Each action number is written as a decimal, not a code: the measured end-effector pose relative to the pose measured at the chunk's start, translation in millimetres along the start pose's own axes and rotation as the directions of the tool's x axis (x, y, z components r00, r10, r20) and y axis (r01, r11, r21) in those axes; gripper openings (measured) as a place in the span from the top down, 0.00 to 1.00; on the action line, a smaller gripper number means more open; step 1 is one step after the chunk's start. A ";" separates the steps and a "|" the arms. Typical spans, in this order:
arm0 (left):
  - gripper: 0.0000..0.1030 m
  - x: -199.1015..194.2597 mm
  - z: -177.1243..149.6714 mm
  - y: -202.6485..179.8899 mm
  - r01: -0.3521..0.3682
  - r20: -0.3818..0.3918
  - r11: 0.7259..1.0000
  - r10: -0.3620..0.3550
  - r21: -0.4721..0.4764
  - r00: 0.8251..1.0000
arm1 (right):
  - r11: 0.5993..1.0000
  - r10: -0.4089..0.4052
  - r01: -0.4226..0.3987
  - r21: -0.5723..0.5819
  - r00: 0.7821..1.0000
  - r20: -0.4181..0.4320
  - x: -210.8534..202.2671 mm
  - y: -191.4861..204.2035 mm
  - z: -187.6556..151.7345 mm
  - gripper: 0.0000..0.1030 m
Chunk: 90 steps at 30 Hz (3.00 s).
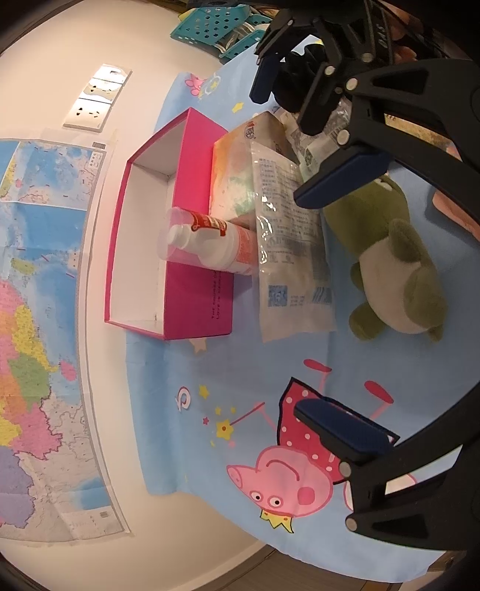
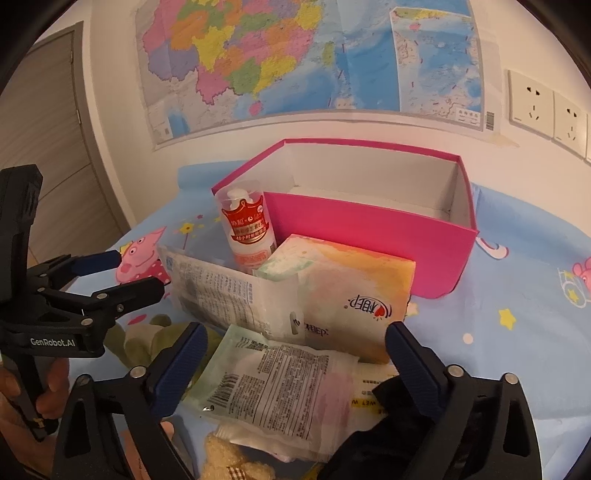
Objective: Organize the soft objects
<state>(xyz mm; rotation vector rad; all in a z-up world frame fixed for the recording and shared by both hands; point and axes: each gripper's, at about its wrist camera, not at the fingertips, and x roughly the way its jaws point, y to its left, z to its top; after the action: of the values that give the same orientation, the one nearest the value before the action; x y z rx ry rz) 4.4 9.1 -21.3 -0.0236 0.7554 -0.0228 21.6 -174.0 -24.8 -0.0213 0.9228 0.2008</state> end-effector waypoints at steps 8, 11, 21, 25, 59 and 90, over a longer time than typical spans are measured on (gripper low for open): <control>0.01 19.4 1.8 16.9 0.070 -0.046 0.998 -0.070 0.005 0.996 | 0.998 0.059 -0.059 0.009 0.998 0.019 12.2 -0.6 2.8 0.22; 0.08 26.3 3.5 20.6 0.121 -0.068 0.993 -0.120 0.006 0.990 | 0.997 0.075 -0.075 -0.011 0.997 0.034 17.3 4.7 5.0 0.28; 0.42 49.2 2.5 17.4 0.250 -0.150 0.967 -0.242 0.040 0.959 | 0.993 0.107 -0.106 -0.050 0.994 0.012 27.9 13.1 8.5 0.46; 0.49 48.1 -1.0 15.7 0.269 -0.153 0.962 -0.259 0.051 0.954 | 0.992 0.120 -0.119 -0.048 0.993 0.015 28.2 11.7 8.7 0.68; 0.54 7.9 140.5 8.7 0.210 0.061 0.972 -0.217 0.103 0.974 | 0.978 0.205 -0.210 0.004 0.959 0.193 -15.5 -29.7 147.0 0.82; 0.40 30.2 131.3 18.9 0.201 0.037 0.980 -0.201 0.003 0.979 | 0.985 0.133 -0.127 0.116 0.990 -0.046 39.5 -73.6 132.9 0.49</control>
<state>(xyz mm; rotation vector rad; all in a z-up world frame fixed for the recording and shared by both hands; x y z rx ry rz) 116.6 28.9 53.0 -0.1011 0.7131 -0.2143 163.0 -225.9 19.2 0.1390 0.9886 0.2706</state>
